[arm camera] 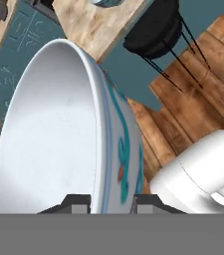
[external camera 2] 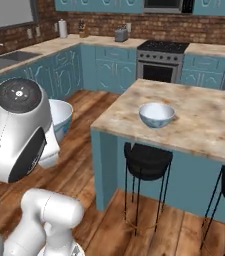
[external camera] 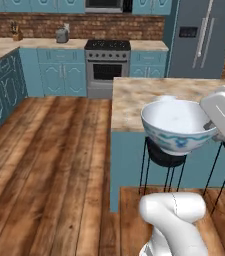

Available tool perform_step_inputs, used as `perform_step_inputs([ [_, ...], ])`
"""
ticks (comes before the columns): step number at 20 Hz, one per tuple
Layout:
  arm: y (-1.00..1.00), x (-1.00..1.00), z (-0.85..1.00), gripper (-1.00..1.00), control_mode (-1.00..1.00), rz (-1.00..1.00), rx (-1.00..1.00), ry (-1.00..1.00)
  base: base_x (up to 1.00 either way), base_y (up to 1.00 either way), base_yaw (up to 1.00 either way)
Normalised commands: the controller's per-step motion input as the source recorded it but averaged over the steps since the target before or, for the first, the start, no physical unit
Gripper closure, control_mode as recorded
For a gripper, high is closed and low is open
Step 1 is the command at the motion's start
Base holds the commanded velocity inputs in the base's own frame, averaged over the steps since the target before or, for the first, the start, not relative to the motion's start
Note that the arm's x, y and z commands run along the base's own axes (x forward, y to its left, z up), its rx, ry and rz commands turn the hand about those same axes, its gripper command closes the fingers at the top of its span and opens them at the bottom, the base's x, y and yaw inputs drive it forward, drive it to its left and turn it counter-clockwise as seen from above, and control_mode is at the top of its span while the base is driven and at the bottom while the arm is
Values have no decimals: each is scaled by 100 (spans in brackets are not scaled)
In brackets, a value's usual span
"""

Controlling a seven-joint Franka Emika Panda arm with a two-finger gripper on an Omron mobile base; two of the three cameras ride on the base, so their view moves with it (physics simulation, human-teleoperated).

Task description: Pick up the bowls from the cabinet and place each bowl in front of a stool on the dining counter.

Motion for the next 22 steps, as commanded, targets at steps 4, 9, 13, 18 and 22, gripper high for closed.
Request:
perform_step_inputs([
  [4,0,0,0,100,100,0,0,0,-1,-100,-47],
  [9,0,0,0,100,100,0,0,0,1,-100,-51],
  [13,0,0,0,100,100,0,0,0,54,-100,-31],
  [18,0,0,0,100,100,0,0,0,87,-54,-5],
  [22,0,0,0,100,100,0,0,0,83,-33,5],
])
